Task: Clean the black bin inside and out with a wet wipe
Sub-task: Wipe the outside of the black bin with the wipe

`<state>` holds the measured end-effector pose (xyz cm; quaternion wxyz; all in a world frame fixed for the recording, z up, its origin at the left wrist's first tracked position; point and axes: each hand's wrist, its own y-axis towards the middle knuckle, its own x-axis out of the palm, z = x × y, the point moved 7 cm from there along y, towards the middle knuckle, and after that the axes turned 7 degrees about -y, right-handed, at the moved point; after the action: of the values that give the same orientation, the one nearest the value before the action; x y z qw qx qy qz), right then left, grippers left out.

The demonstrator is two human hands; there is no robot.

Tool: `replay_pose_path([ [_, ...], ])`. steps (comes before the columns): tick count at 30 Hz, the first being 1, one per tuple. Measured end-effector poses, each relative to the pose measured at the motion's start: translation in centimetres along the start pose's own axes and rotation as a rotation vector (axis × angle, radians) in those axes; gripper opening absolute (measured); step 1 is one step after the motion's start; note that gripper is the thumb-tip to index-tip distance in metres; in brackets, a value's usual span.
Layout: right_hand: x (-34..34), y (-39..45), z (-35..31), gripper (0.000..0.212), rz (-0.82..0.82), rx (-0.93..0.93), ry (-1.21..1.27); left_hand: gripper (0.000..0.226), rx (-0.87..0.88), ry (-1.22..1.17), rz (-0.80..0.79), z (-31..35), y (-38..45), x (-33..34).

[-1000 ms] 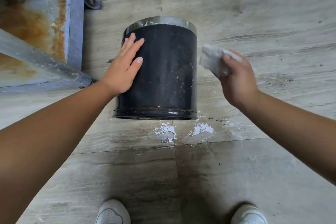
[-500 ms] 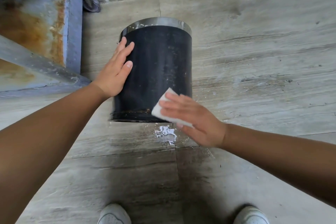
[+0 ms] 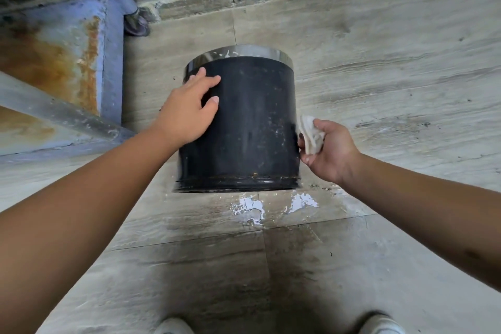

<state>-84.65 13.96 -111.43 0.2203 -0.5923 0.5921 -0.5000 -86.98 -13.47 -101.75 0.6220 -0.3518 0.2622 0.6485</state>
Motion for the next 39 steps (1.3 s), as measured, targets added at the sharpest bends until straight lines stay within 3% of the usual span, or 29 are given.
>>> replay_pose_path([
  [3,-0.3,0.7,-0.2,0.030,-0.059,-0.003,0.034,0.036,-0.021,0.224,0.034,4.3,2.6,-0.1],
  [6,-0.4,0.7,-0.2,0.030,-0.115,0.010,0.065,0.036,0.204,0.465,-0.023,10.5,4.7,2.8],
  [8,-0.2,0.4,-0.2,0.030,-0.150,0.011,0.080,0.037,0.316,0.545,-0.149,13.9,6.2,6.3],
  [11,-0.1,0.0,-0.3,0.031,-0.178,0.008,0.087,0.039,0.153,0.625,-0.390,14.7,9.1,10.2],
  [14,-0.3,-0.4,-0.6,0.030,-0.201,0.024,0.095,0.046,-0.046,0.763,-0.495,13.0,11.5,10.9],
  [17,-1.5,-0.7,-1.2,0.024,-0.208,0.010,0.098,0.061,-0.130,0.680,-0.474,11.7,12.1,9.1],
  [23,-3.7,-1.8,-3.1,0.025,-0.193,-0.067,0.101,0.072,0.019,0.519,-0.344,11.3,10.0,2.2],
  [26,-2.2,-2.7,-4.6,0.024,-0.198,-0.143,0.123,0.072,-0.003,0.280,-0.282,10.7,9.0,-0.8],
  [29,1.3,-4.0,-6.7,0.024,-0.281,-0.249,0.158,0.060,-0.096,-0.038,-0.094,9.8,8.4,-4.6],
  [32,5.0,-5.5,-8.0,0.025,-0.381,-0.314,0.164,0.063,-0.166,-0.166,0.107,8.6,8.2,-8.0],
  [36,8.7,-6.8,-6.8,0.029,-0.520,-0.263,0.166,0.071,-0.178,-0.254,0.085,8.4,7.8,-8.9],
  [39,10.4,-7.1,-6.2,0.029,-0.533,-0.270,0.107,0.067,-0.224,-0.283,0.051,8.1,8.3,-7.8],
])
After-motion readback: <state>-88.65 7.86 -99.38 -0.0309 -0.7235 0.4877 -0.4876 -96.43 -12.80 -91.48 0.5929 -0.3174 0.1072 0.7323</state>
